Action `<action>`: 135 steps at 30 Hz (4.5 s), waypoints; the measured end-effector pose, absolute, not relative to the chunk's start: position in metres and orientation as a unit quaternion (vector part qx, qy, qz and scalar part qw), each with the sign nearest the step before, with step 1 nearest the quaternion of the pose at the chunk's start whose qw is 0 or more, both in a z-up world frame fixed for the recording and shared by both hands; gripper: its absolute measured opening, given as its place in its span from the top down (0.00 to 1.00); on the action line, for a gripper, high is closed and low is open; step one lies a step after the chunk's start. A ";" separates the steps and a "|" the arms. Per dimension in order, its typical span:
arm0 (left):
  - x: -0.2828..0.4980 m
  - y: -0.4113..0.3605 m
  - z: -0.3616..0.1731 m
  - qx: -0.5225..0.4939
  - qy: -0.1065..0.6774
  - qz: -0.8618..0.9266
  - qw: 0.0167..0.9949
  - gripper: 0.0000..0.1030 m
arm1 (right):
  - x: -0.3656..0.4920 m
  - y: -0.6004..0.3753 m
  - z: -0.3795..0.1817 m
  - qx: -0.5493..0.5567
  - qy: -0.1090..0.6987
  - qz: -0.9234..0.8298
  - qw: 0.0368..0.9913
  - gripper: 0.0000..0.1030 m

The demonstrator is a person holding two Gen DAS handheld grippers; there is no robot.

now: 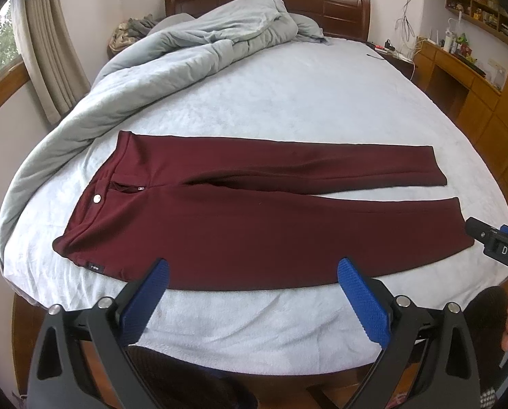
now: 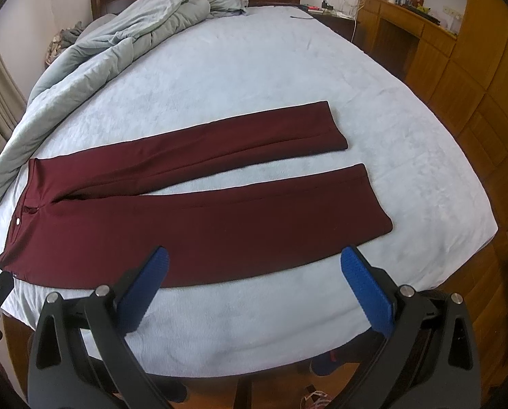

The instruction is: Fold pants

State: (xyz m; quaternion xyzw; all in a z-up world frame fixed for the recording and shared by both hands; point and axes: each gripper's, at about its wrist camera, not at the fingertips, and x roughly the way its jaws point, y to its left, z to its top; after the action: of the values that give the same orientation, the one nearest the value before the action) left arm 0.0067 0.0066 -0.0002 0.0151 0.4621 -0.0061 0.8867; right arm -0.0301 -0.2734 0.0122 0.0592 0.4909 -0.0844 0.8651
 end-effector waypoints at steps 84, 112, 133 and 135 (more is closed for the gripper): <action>0.291 -0.102 -0.115 -0.056 0.523 -0.127 0.841 0.04 | 0.285 -0.515 -0.147 0.081 0.572 0.024 0.816 0.03; 0.395 -0.212 -0.165 0.105 0.598 -0.475 0.637 0.04 | 0.232 -0.502 -0.022 0.079 0.428 0.293 0.851 0.79; 0.179 -0.191 -0.092 0.178 0.484 -0.324 0.793 0.87 | 0.117 -0.513 -0.052 0.071 0.432 0.242 0.866 0.78; 0.155 -0.195 -0.115 0.195 0.483 -0.309 0.796 0.87 | 0.099 -0.508 -0.070 0.063 0.459 0.238 0.853 0.77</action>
State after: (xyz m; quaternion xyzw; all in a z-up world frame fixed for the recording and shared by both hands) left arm 0.1549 -0.1950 -0.1152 0.1951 0.4830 -0.3094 0.7956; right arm 0.0993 -0.5084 -0.0695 0.0627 0.4591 0.2385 0.8535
